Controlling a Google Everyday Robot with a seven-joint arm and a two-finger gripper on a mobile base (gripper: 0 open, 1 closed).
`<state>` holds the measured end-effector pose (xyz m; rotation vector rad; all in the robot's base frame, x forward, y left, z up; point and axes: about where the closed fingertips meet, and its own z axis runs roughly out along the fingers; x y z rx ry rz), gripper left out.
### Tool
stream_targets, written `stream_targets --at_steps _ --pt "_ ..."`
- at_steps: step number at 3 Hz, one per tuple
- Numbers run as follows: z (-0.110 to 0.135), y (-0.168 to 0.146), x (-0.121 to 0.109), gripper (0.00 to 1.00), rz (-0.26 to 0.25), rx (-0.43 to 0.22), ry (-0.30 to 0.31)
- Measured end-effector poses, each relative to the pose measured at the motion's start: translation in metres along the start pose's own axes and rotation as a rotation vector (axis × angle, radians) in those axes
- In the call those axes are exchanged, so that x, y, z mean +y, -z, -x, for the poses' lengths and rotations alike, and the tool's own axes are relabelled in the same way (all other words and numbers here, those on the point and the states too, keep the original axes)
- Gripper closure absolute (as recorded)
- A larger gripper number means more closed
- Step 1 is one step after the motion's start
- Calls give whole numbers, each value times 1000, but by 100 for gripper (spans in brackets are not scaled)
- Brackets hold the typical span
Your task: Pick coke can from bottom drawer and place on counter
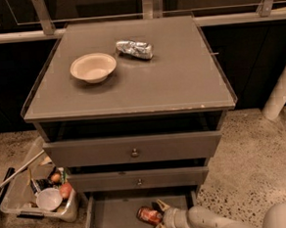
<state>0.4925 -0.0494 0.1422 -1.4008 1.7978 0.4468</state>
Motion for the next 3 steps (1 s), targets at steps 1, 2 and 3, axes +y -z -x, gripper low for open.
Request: stream_targets --at_steps 1,2,3 --pt "0 0 0 41 0 0 0" --pt "0 0 0 64 0 0 0" --pt "0 0 0 87 0 0 0"
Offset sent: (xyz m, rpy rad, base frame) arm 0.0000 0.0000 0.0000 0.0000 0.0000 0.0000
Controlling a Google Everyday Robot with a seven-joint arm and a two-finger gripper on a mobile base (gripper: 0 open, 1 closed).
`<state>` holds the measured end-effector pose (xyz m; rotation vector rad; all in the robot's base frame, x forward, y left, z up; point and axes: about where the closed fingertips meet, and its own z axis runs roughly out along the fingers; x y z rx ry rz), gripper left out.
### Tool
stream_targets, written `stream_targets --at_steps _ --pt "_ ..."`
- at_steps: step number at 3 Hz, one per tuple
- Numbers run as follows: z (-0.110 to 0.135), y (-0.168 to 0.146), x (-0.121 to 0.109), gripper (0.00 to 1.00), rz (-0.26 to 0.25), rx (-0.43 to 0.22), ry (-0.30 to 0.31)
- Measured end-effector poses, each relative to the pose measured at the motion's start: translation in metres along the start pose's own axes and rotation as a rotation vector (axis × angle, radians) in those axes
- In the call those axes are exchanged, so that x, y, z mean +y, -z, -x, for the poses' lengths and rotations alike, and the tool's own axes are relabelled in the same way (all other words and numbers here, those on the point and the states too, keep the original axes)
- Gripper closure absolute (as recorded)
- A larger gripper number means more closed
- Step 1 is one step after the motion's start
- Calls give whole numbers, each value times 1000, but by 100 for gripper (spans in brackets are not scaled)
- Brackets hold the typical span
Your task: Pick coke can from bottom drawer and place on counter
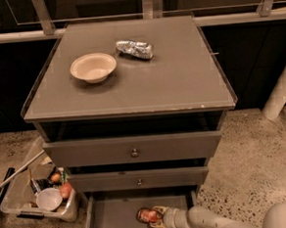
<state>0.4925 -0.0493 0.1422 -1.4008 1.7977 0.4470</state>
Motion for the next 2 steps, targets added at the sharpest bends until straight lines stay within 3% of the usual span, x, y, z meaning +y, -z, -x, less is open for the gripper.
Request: stream_targets --at_steps 1,2 --pt "0 0 0 100 0 0 0" --pt "3 5 3 100 0 -3 -2"
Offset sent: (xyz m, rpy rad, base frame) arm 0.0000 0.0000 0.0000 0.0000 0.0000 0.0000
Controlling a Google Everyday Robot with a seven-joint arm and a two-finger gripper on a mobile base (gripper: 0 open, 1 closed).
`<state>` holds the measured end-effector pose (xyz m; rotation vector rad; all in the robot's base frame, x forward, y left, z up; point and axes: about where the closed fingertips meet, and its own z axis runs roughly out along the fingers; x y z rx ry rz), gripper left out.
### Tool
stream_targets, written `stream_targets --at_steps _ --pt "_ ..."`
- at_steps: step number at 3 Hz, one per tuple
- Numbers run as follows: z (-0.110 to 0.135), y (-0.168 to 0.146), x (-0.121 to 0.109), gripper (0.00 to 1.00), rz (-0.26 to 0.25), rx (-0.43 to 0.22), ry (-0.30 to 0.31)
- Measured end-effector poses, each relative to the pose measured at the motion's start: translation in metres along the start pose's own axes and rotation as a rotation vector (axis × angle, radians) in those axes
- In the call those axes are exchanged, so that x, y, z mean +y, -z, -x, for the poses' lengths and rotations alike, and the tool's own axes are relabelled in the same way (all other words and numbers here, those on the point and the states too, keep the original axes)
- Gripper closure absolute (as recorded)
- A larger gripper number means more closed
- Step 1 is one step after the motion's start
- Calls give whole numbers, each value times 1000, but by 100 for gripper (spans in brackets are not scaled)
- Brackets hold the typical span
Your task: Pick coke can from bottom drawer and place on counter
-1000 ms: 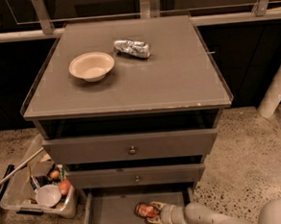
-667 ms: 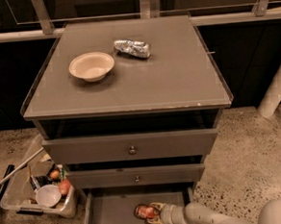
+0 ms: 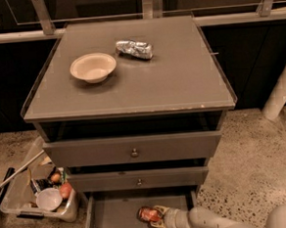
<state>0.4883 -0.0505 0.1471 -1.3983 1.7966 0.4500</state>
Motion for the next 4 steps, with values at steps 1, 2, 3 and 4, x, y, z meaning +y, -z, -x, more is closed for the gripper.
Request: stream_targets --at_steps 1,2,3,4 --pt "7 12 4 100 5 -21 -4" --pt "18 31 6 100 3 -46 5" --pt "25 60 5 100 -5 -61 15" --pt "30 96 -2 100 -21 -50 30"
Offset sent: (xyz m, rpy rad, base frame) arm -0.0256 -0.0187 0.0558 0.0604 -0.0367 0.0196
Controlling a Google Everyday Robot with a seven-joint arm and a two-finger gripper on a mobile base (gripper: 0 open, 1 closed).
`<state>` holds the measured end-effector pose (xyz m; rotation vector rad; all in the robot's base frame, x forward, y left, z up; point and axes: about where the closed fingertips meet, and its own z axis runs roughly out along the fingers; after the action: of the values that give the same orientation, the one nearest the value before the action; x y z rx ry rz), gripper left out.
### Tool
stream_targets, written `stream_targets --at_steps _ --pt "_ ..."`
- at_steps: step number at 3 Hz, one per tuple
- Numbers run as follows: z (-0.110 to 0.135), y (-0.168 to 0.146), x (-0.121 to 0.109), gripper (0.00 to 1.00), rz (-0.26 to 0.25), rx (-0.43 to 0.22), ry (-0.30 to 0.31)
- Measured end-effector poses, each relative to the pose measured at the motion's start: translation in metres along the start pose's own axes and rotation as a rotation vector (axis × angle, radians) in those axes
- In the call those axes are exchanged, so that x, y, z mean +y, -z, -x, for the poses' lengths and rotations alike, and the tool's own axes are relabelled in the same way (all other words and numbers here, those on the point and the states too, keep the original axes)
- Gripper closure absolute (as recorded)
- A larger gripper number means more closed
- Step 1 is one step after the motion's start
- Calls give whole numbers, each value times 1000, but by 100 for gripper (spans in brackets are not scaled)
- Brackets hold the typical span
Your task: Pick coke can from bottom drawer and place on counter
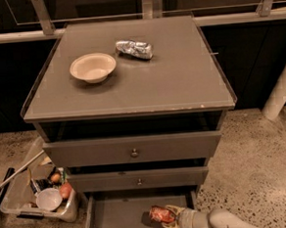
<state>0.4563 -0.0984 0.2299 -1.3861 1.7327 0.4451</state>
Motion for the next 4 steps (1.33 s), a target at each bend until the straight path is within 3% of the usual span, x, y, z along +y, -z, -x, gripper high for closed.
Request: stream_targets --at_steps 2,3,4 --pt "34 96 -47 100 -68 62 88" --pt "73 153 -73 100 -114 70 156" --pt "100 179 -83 100 -87 26 200"
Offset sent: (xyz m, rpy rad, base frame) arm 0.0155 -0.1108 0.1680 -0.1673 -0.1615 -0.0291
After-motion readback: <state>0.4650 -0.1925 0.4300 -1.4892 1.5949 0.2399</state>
